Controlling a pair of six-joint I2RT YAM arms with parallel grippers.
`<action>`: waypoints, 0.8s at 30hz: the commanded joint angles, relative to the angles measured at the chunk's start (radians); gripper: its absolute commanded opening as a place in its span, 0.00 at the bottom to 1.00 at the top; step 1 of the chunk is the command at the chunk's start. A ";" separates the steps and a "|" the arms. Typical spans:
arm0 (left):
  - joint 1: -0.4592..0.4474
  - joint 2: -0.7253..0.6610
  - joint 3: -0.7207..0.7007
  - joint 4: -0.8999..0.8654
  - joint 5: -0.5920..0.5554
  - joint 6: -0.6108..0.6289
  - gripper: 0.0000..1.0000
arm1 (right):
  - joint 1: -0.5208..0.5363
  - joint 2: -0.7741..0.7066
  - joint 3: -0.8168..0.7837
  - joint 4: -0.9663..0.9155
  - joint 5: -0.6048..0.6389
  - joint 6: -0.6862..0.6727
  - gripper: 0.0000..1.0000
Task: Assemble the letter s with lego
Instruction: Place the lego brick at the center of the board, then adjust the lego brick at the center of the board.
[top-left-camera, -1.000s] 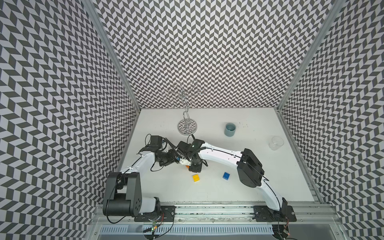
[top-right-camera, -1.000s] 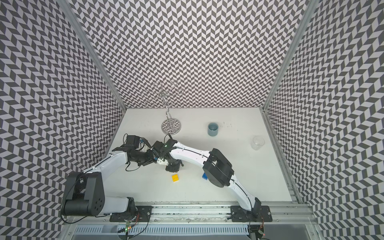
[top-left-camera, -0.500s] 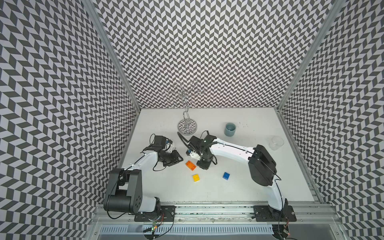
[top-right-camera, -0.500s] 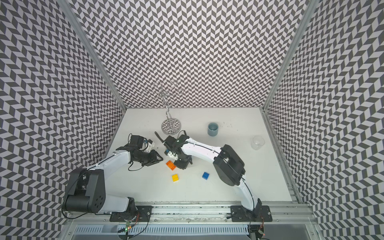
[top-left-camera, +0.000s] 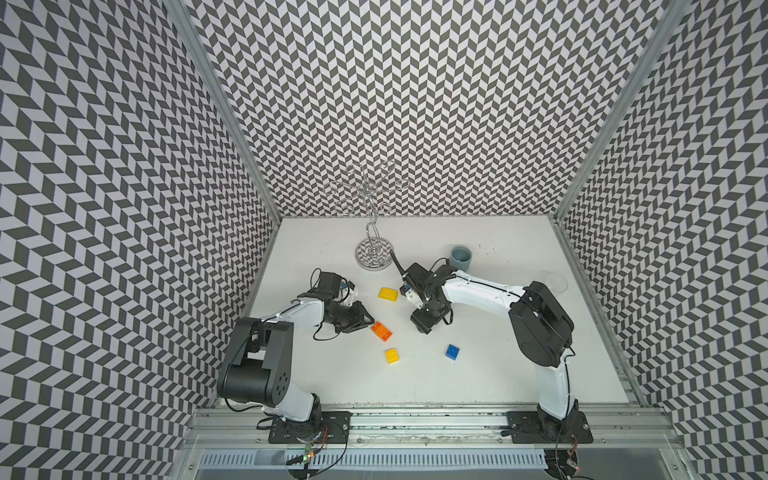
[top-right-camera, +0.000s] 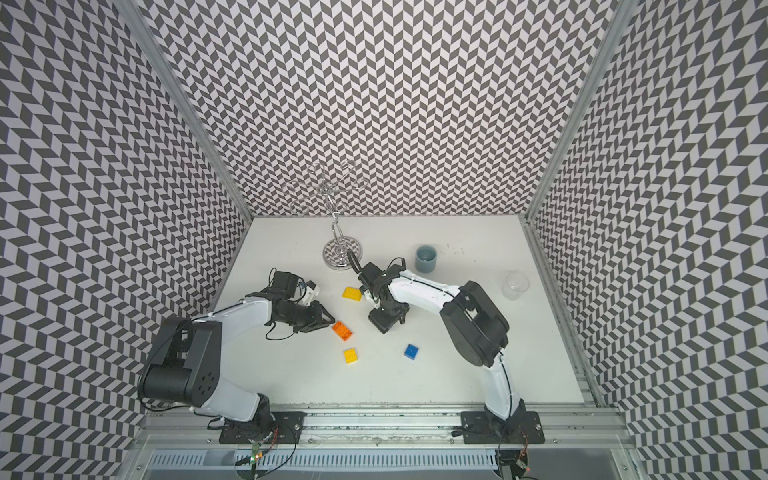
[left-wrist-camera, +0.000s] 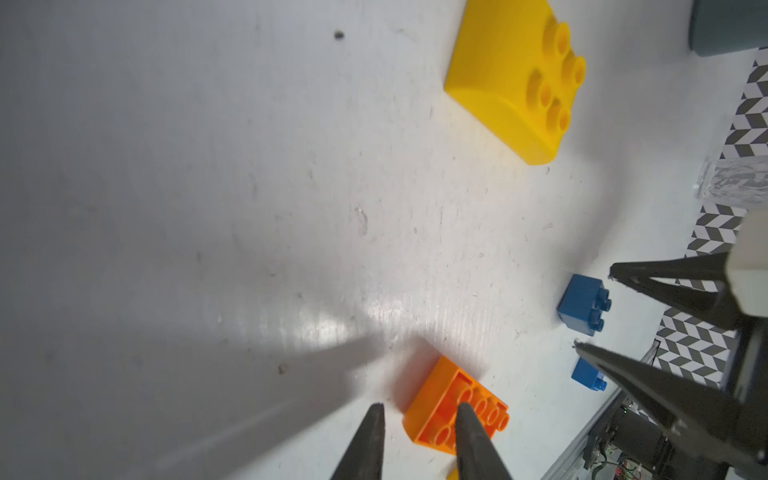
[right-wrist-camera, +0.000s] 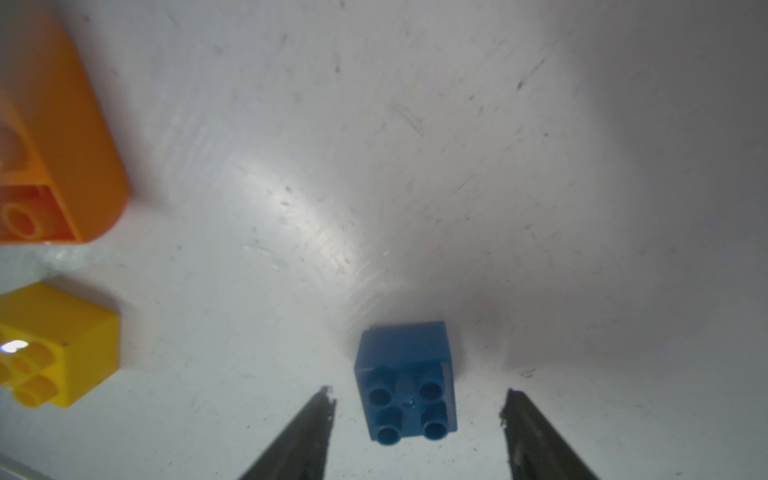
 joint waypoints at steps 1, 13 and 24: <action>-0.013 0.020 0.019 0.045 0.004 0.006 0.32 | -0.020 -0.052 -0.034 0.058 0.002 0.031 1.00; -0.119 0.074 0.018 0.122 -0.010 -0.078 0.25 | -0.035 -0.158 -0.165 0.221 -0.065 -0.096 0.86; -0.149 -0.082 -0.108 0.105 -0.046 -0.159 0.33 | -0.035 -0.220 -0.241 0.296 -0.094 -0.089 0.88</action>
